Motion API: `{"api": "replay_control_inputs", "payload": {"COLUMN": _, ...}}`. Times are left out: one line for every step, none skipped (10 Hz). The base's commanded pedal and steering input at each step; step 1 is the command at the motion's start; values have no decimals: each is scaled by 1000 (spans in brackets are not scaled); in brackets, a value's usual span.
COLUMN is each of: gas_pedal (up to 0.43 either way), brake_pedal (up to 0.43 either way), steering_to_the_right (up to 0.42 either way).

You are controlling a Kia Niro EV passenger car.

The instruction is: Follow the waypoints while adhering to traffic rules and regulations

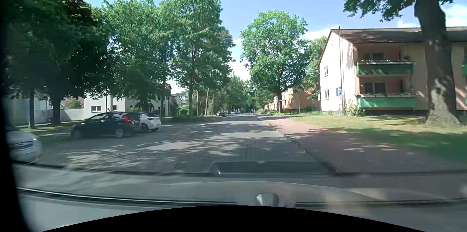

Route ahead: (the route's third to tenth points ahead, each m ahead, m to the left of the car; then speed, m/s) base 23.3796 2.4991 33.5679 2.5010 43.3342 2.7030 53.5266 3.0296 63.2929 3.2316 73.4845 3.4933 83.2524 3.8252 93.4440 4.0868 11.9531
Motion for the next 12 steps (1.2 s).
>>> {"api": "replay_control_inputs", "payload": {"gas_pedal": 189, "brake_pedal": 6, "steering_to_the_right": 4}}
{"api": "replay_control_inputs", "payload": {"gas_pedal": 189, "brake_pedal": 6, "steering_to_the_right": 4}}
{"api": "replay_control_inputs", "payload": {"gas_pedal": 189, "brake_pedal": 6, "steering_to_the_right": 4}}
{"api": "replay_control_inputs", "payload": {"gas_pedal": 189, "brake_pedal": 6, "steering_to_the_right": 3}}
{"api": "replay_control_inputs", "payload": {"gas_pedal": 189, "brake_pedal": 6, "steering_to_the_right": 3}}
{"api": "replay_control_inputs", "payload": {"gas_pedal": 189, "brake_pedal": 6, "steering_to_the_right": 2}}
{"api": "replay_control_inputs", "payload": {"gas_pedal": 197, "brake_pedal": 6, "steering_to_the_right": 2}}
{"api": "replay_control_inputs", "payload": {"gas_pedal": 197, "brake_pedal": 6, "steering_to_the_right": 1}}
{"api": "replay_control_inputs", "payload": {"gas_pedal": 197, "brake_pedal": 6, "steering_to_the_right": 2}}
{"api": "replay_control_inputs", "payload": {"gas_pedal": 197, "brake_pedal": 6, "steering_to_the_right": 2}}
{"api": "replay_control_inputs", "payload": {"gas_pedal": 197, "brake_pedal": 6, "steering_to_the_right": 1}}
{"api": "replay_control_inputs", "payload": {"gas_pedal": 197, "brake_pedal": 6, "steering_to_the_right": 2}}
